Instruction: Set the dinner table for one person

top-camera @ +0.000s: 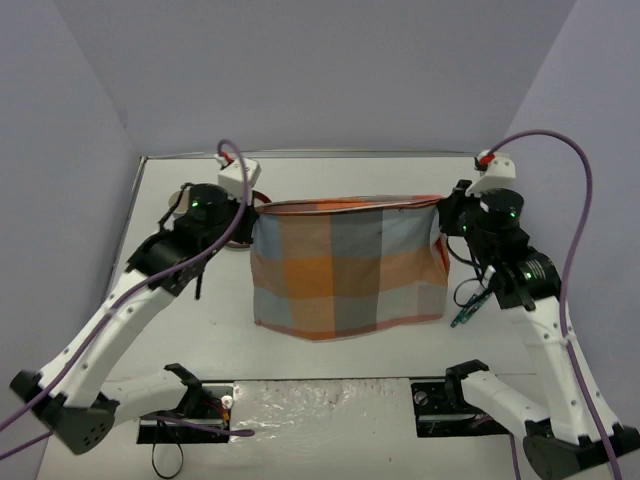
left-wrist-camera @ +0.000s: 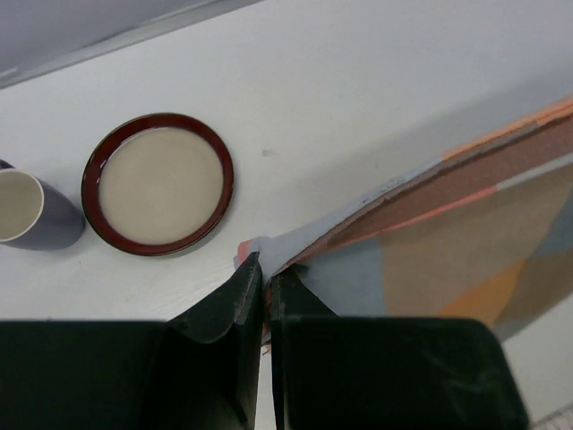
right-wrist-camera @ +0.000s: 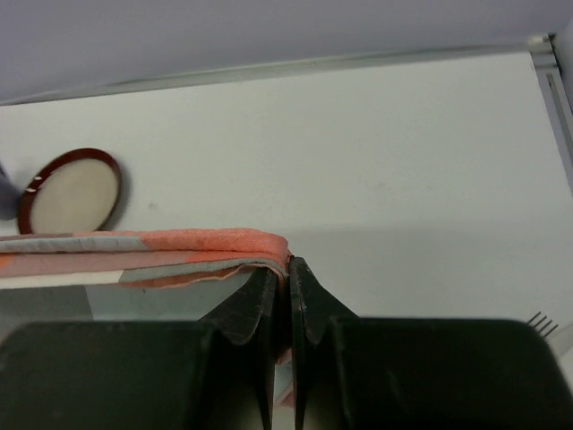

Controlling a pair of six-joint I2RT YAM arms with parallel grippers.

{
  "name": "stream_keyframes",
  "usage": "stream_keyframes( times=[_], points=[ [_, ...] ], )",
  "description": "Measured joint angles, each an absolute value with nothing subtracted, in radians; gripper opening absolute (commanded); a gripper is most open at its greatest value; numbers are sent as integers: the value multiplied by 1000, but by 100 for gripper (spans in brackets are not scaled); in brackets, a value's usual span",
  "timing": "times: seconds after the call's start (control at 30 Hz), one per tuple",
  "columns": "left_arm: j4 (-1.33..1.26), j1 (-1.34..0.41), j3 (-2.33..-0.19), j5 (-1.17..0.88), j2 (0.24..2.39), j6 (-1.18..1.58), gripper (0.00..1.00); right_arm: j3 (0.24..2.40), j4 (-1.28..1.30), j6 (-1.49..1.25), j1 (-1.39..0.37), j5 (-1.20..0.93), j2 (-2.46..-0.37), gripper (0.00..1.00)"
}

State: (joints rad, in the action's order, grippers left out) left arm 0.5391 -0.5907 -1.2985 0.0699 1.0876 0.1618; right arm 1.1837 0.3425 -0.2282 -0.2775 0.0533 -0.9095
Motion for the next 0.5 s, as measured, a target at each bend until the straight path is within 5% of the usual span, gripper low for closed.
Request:
stream_keyframes(
  times=[0.3,0.5],
  points=[
    [394,-543,-1358,215,1666,196,0,1153,231,-260,-208,159,-1352,0],
    [328,-542,-1485,221,1854,195,0,1135,127,-221,-139,150,-1484,0]
  ],
)
